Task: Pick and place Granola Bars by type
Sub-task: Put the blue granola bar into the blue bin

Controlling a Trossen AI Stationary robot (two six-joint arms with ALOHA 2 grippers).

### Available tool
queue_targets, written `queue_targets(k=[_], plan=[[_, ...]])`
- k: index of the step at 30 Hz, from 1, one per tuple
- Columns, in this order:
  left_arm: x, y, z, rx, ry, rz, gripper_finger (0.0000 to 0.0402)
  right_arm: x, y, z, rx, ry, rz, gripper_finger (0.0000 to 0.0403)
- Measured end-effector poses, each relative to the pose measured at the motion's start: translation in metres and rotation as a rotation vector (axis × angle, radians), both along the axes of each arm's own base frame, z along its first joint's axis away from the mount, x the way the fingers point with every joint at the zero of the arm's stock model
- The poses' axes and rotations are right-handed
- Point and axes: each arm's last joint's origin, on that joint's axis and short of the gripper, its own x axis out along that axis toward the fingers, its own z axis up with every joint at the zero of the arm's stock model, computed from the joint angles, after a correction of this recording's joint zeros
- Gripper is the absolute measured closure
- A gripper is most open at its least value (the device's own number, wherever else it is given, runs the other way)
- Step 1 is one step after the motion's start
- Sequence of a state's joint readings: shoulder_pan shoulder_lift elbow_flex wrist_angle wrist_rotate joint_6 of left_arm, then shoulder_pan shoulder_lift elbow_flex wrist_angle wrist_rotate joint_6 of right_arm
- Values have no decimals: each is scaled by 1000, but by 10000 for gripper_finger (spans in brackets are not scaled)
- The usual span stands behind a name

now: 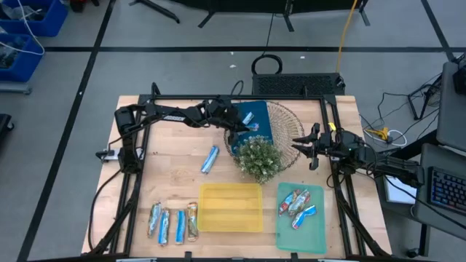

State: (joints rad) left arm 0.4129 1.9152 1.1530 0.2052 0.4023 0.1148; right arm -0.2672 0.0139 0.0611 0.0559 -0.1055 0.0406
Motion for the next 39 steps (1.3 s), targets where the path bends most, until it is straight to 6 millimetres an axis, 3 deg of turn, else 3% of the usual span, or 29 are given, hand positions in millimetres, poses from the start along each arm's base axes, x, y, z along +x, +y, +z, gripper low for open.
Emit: queue_targets(k=[22,27,39], plan=[[1,-2,2,-16,-17,-11,385,0,0,0,0,0,0,309],[1,-3,1,-22,-10,-12,345,0,0,0,0,0,0,309],[10,-10,12,-28,-132,-24,200,0,0,0,0,0,0,309]])
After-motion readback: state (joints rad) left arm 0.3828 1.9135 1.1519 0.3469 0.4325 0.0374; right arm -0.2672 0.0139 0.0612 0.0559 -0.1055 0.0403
